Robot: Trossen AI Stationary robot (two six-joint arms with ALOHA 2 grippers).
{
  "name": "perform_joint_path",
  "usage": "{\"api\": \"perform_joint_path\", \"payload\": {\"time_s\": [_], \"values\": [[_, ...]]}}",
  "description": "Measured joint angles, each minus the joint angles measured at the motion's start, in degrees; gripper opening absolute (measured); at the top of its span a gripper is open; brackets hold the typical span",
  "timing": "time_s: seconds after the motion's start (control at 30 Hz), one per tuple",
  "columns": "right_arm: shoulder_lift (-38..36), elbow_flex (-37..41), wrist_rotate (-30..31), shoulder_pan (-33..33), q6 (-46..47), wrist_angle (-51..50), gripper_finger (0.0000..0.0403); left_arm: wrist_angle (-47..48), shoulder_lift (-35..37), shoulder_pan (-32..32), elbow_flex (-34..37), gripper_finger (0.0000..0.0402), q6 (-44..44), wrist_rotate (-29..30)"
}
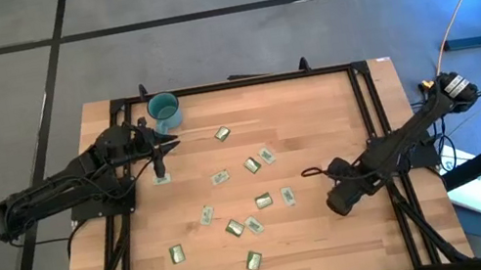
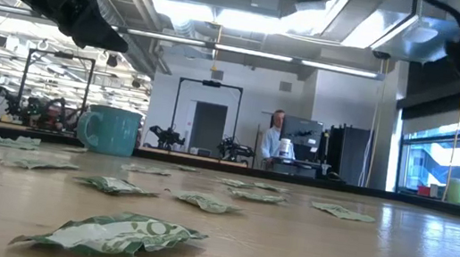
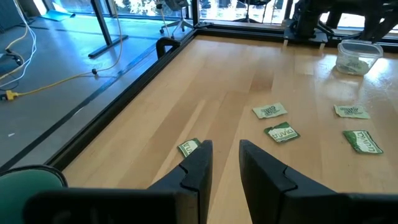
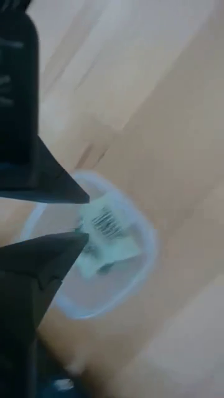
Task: Pick and place items into bin
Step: Put the white stevia packet into the transparent bin
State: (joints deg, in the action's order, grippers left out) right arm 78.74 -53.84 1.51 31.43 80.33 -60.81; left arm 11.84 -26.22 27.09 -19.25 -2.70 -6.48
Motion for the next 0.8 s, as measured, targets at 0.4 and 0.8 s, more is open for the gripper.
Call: {"api": "perform_joint_path", "payload": {"time_s": [0.4,0.8], "values": [[1.67,-2.26,8.13,-16.15,-39.28,17.88,0.0088,0.0,-0.01,0.0,0.0,0.0074,0.0,0.0],[15.84,-2.28,4.96,-30.6,-72.85,39.89,0.0088,0.68,-0.02,0.0,0.0,0.0074,0.0,0.0]]}}
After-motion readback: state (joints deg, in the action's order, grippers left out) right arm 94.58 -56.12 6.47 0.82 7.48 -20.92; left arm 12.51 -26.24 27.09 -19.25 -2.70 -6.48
